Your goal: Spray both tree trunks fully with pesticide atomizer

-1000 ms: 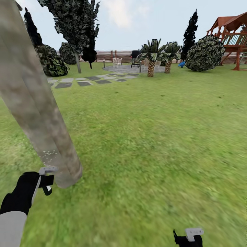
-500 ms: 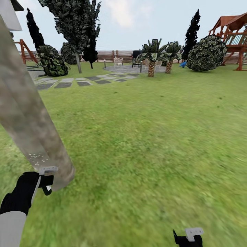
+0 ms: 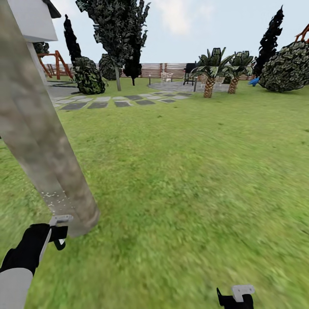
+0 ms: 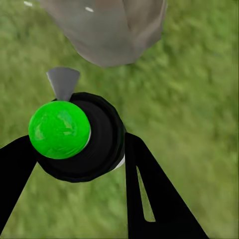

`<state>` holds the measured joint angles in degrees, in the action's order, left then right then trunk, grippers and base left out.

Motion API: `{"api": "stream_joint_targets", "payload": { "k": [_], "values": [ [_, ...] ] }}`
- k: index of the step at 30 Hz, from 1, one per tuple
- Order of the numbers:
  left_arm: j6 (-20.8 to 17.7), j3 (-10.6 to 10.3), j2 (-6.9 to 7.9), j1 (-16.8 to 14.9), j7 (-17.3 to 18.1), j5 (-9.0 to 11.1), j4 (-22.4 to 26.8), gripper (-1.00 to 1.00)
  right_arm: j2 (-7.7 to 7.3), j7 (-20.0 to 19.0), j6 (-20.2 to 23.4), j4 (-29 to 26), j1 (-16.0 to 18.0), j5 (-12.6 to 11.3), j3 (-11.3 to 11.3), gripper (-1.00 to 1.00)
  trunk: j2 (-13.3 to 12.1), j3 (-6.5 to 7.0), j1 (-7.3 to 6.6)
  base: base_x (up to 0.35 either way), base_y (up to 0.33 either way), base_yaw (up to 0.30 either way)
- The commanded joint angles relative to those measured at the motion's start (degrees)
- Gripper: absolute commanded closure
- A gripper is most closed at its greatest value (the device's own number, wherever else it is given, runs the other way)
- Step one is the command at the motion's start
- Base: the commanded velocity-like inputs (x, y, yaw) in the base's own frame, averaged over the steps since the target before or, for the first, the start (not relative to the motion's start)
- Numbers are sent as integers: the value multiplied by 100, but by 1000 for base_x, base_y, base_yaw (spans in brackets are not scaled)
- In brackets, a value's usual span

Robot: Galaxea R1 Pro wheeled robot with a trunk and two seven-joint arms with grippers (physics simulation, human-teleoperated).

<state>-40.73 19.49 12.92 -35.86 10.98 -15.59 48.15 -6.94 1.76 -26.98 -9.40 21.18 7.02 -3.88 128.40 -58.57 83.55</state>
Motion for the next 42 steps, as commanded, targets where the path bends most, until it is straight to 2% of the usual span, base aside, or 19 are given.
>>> {"api": "stream_joint_targets", "payload": {
  "k": [1,2,4,10,12,15,18,21,42],
  "values": [
    [22,211,15,4,2,-3,-29,100,0,0,0,0,0,0,0,-100,0,0,0,72,-48,30],
    [30,336,16,6,5,-8,-35,100,0,0,0,0,0,1,1,-100,0,0,0,37,-25,15],
    [42,436,21,11,11,-23,-42,100,0,0,0,0,0,1,1,-100,0,0,0,15,-10,33],
    [150,441,-15,119,-9,-42,-68,100,7,-7,0,0,0,1,2,-100,0,0,0,2,-2,232],
    [391,473,-12,122,-177,-30,-80,100,8,-7,0,0,0,1,2,-100,0,0,0,0,0,275],
    [473,474,-22,123,-314,6,-240,100,9,-8,0,0,0,-4,2,-100,0,0,0,0,0,276],
    [613,451,-303,123,-353,7,-301,100,9,-9,0,0,0,-1,2,-100,0,0,0,46,-106,116],
    [720,431,-414,123,-362,-12,-275,100,9,-9,0,0,0,1,2,-100,0,0,0,107,-227,18],
    [716,481,-431,123,-369,12,-263,100,9,0,0,0,0,1,2,-100,0,0,0,62,-263,19]
  ]
}}
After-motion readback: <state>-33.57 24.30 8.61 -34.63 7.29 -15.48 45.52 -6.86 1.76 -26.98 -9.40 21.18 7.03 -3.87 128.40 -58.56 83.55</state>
